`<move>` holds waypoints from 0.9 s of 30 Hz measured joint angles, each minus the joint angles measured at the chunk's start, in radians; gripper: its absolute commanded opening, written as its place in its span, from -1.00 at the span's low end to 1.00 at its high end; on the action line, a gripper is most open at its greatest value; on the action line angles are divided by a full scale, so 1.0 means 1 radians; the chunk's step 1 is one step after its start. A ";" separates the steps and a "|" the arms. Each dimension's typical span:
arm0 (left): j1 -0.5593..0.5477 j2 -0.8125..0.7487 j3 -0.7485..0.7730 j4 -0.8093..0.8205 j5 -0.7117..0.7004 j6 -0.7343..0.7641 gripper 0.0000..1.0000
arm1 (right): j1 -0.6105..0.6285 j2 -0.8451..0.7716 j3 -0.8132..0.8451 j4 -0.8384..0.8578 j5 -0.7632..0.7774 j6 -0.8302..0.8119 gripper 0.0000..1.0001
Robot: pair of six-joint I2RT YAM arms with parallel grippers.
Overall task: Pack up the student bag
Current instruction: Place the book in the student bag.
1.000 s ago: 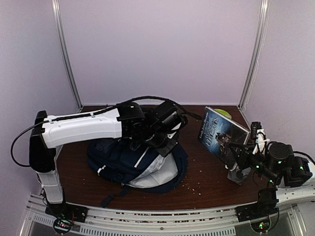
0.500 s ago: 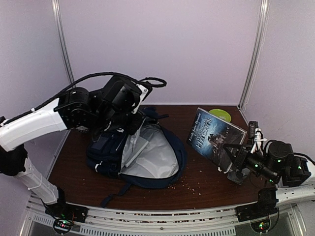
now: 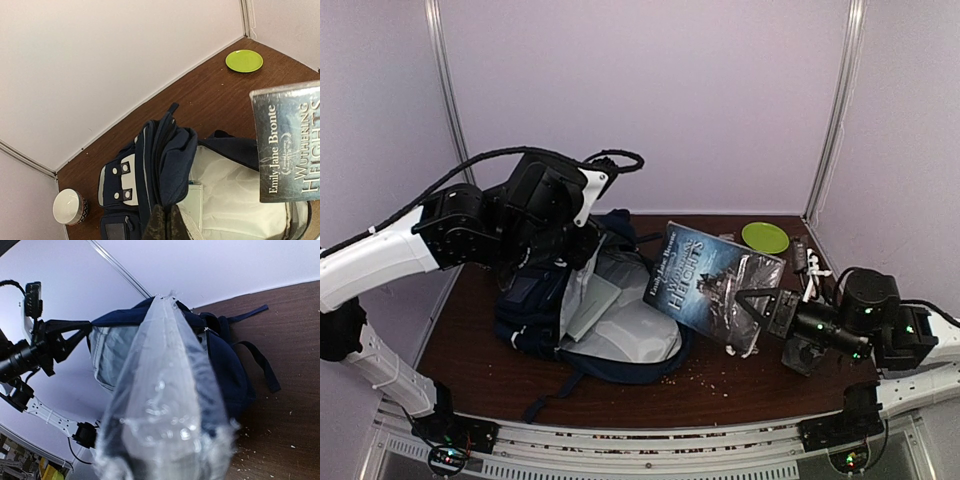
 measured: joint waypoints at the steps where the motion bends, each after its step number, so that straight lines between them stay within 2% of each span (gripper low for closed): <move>1: 0.000 0.000 0.000 0.003 0.000 0.002 -1.00 | -0.001 0.000 0.010 0.013 0.000 -0.001 -1.00; 4: 0.000 0.000 0.000 0.017 0.000 0.008 -1.00 | -0.001 0.030 0.038 0.059 -0.004 0.003 -1.00; 13: 0.000 0.000 -0.054 0.116 0.000 0.019 -1.00 | -0.034 0.303 0.054 0.195 -0.034 0.070 -1.00; 18: 0.000 -0.015 -0.093 0.173 0.015 0.026 -1.00 | -0.078 0.463 0.063 0.261 -0.098 0.127 -1.00; 27: 0.000 -0.053 -0.148 0.230 0.075 0.030 -1.00 | -0.116 0.648 0.085 0.429 -0.192 0.220 -1.00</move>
